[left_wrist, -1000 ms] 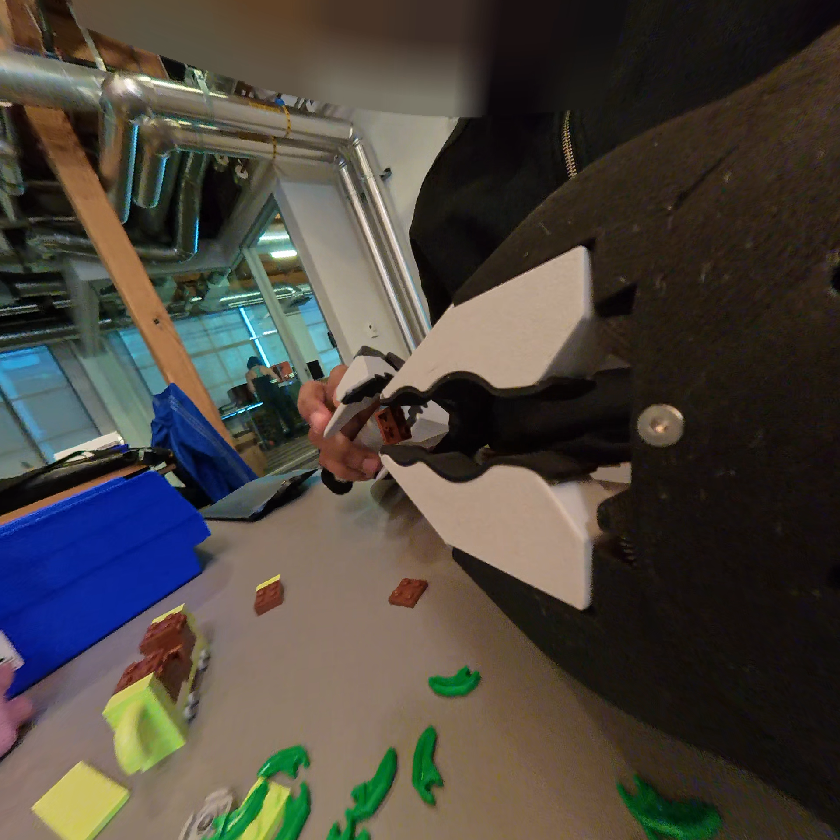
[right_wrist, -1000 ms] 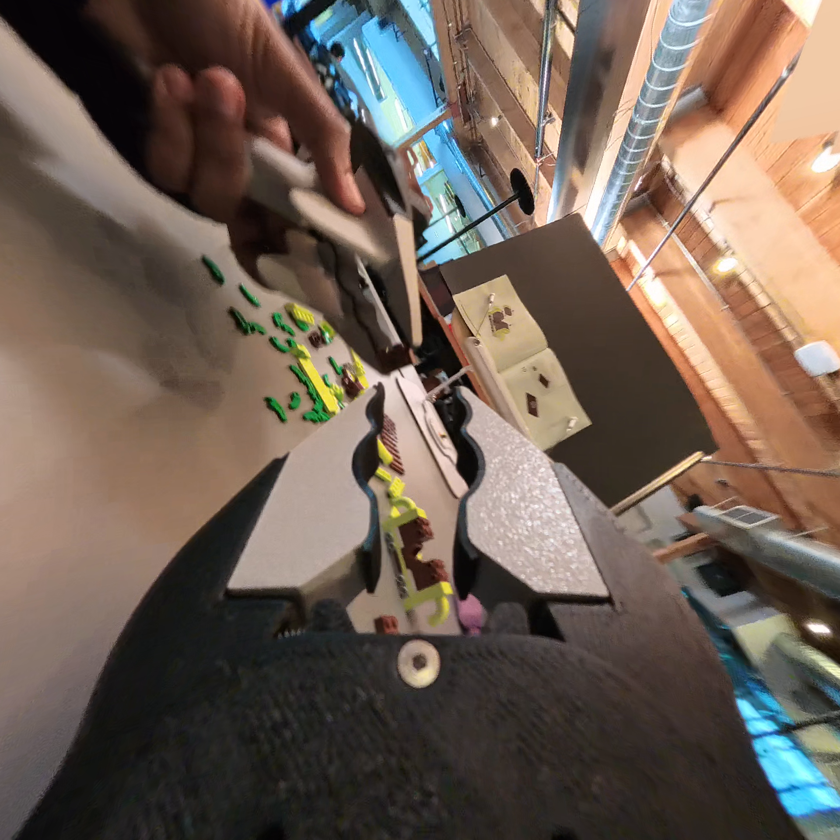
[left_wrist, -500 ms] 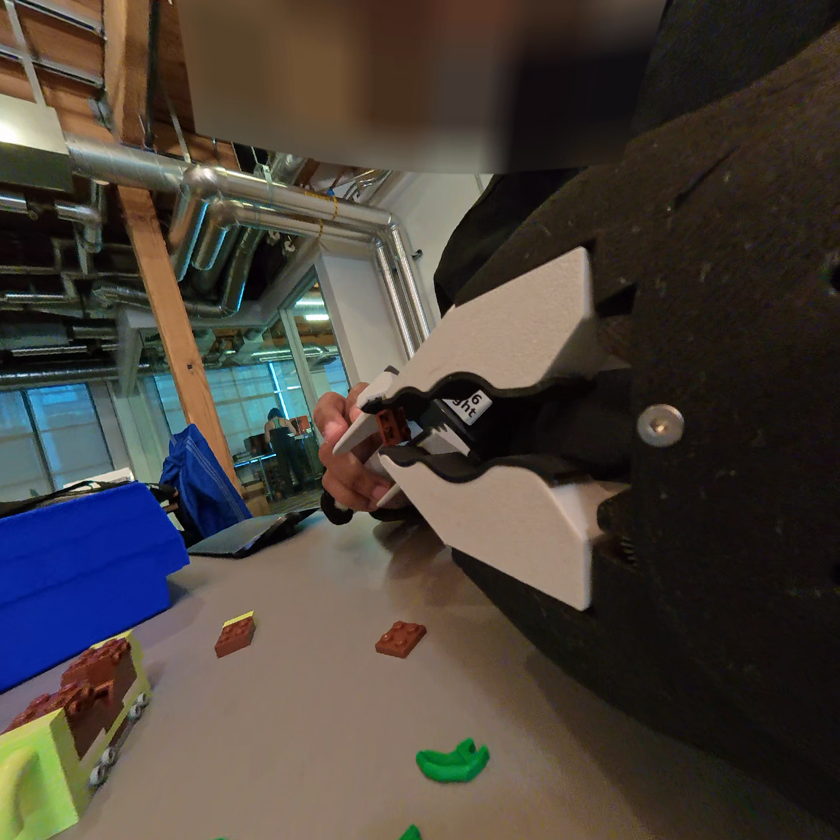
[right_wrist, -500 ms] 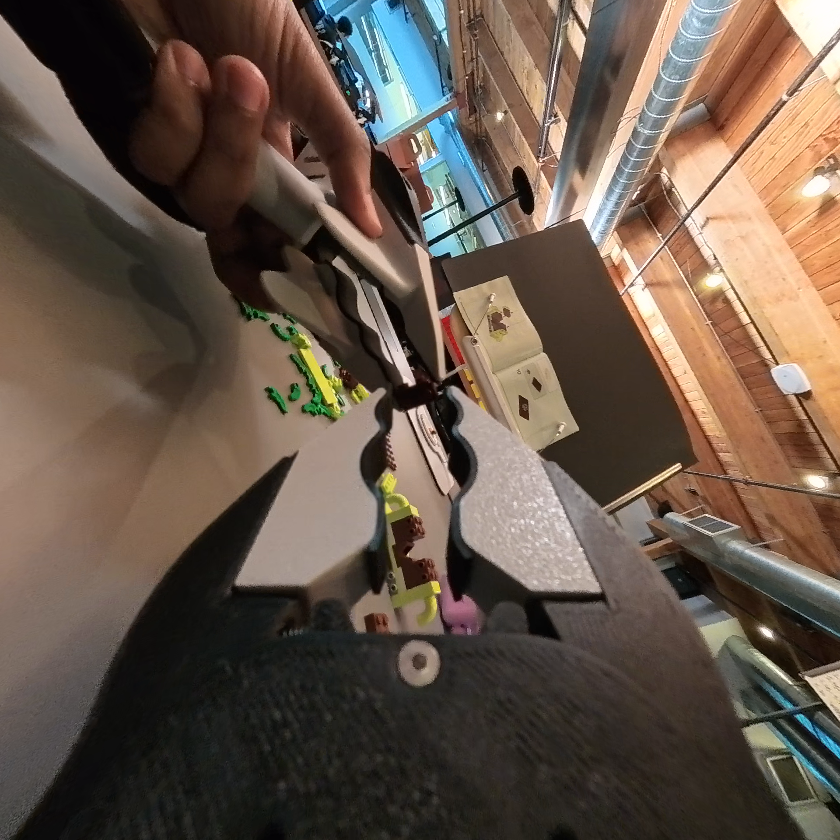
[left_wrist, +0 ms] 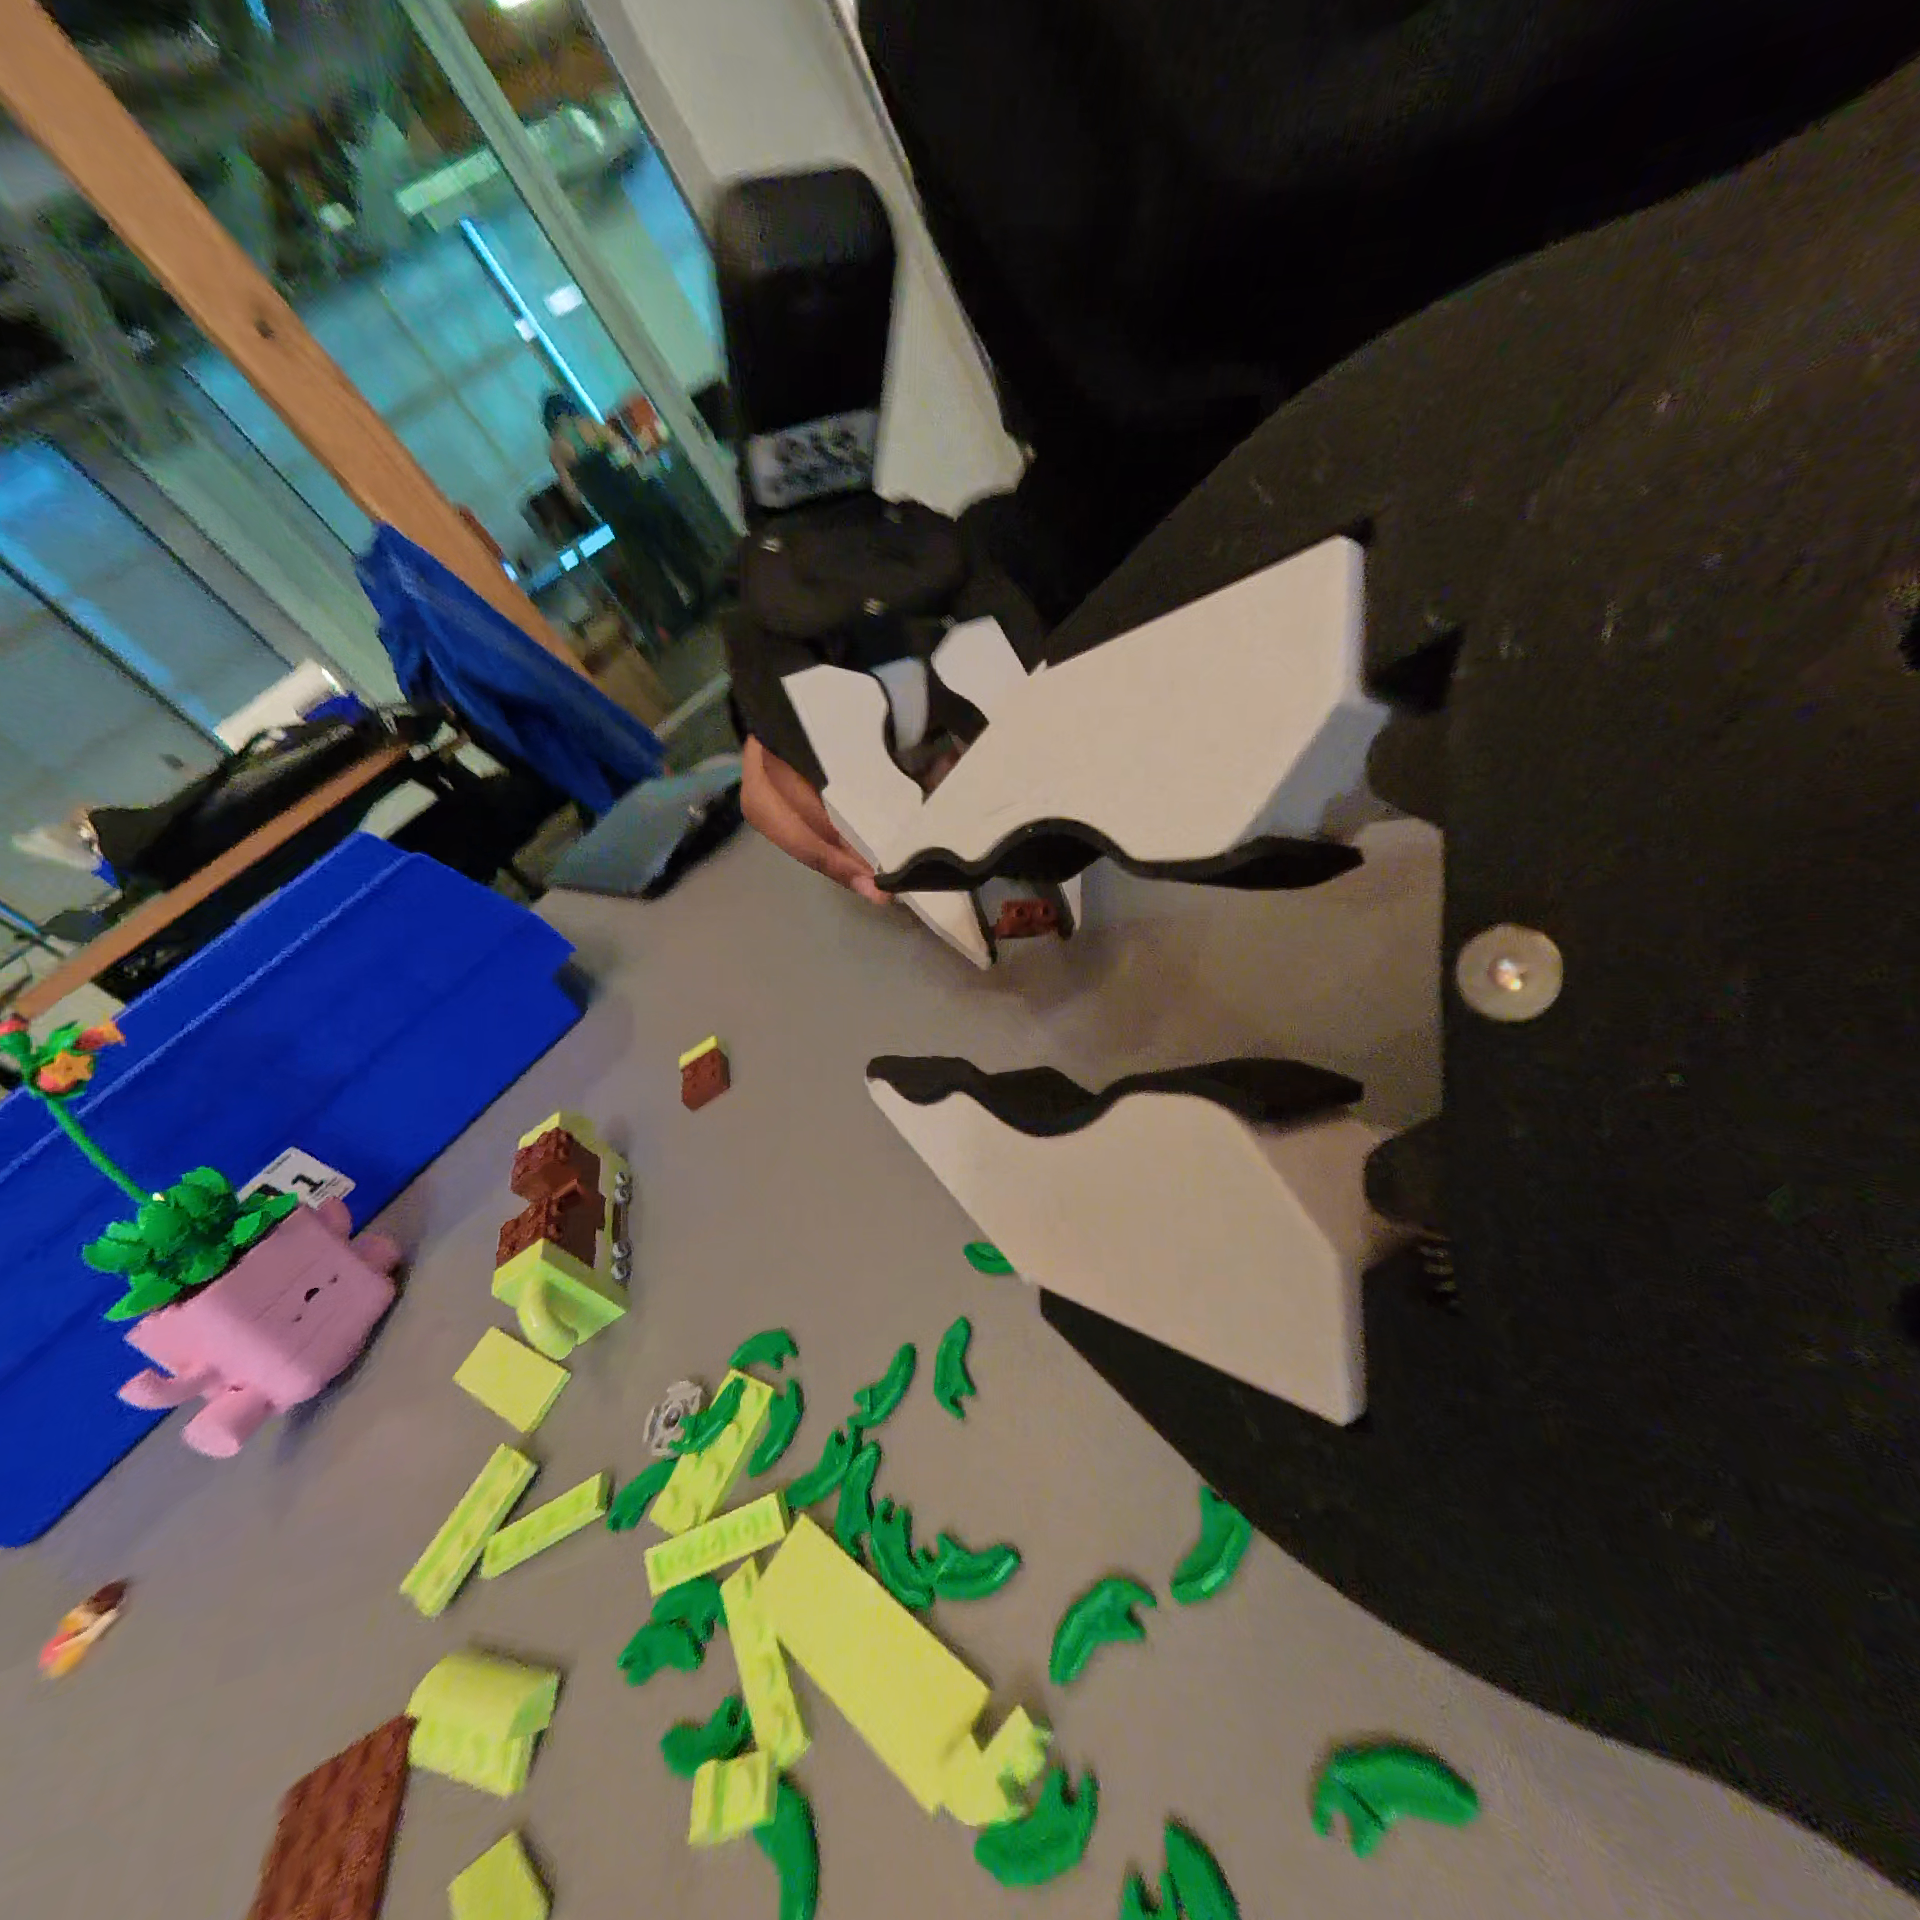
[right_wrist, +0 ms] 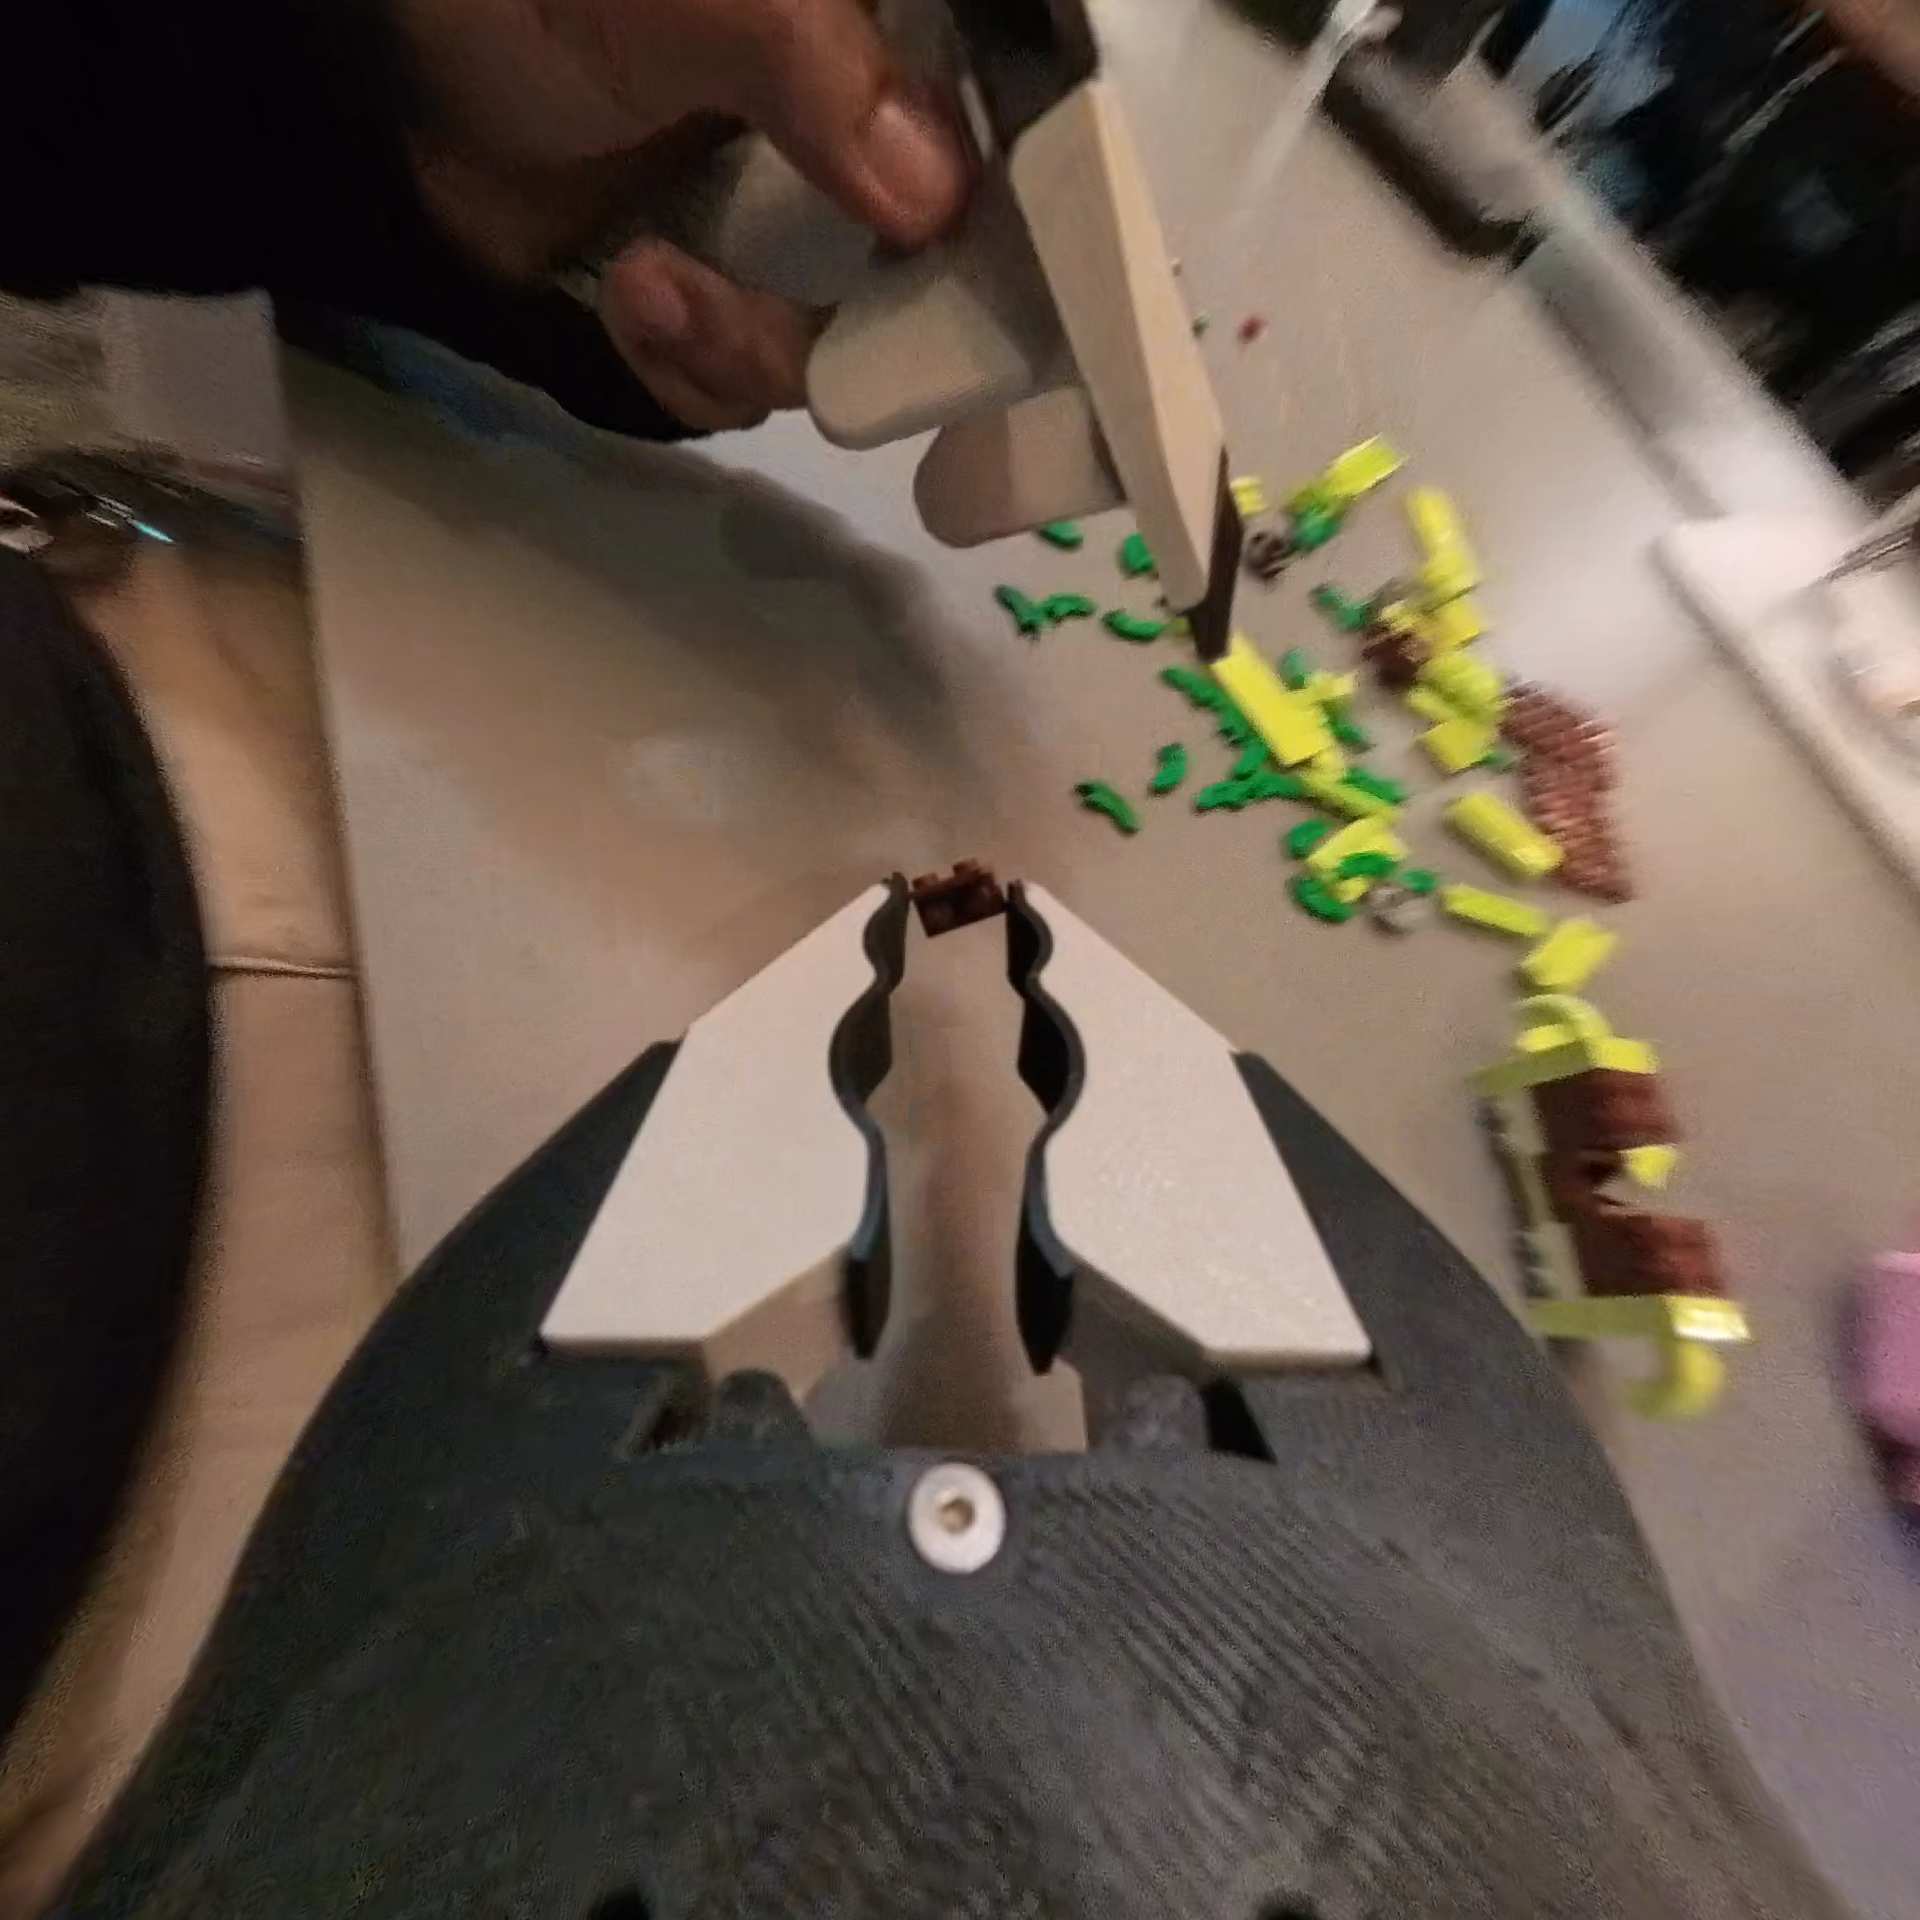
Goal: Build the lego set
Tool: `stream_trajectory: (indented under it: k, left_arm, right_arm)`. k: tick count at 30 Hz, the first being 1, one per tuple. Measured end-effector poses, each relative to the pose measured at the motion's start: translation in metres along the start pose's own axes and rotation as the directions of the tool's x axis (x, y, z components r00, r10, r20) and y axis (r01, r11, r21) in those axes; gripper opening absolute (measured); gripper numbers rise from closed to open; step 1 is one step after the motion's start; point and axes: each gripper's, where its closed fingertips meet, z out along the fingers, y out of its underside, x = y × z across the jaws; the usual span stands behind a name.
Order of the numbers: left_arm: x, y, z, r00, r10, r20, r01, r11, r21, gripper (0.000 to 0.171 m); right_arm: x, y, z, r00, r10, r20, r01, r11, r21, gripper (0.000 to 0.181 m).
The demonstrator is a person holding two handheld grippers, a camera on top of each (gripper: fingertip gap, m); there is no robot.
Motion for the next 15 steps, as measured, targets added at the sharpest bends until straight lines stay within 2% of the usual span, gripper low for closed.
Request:
stream_trajectory:
  k: [4,8,11,15]
  left_arm:
    - [0.004,0.013,-0.001,0.994,0.097,0.041,-0.096,0.995,-0.031,0.028]
    - [0.003,0.025,0.003,0.998,0.062,0.017,-0.06,0.994,-0.094,0.029]
    - [0.003,0.029,0.005,0.998,0.062,0.023,-0.059,0.992,-0.112,0.031]
    - [0.0,0.033,0.003,0.989,0.129,0.07,-0.118,0.982,-0.147,0.031]
  right_arm:
    - [-0.011,0.005,0.002,0.979,0.139,0.151,-0.123,0.987,-0.107,0.017]
    - [-0.009,0.019,0.009,0.976,0.145,0.161,-0.106,0.968,-0.228,0.017]
    - [-0.009,0.02,0.014,0.973,0.165,0.163,-0.121,0.961,-0.249,0.029]
    - [-0.007,0.018,0.007,0.969,0.18,0.168,-0.143,0.966,-0.215,0.038]
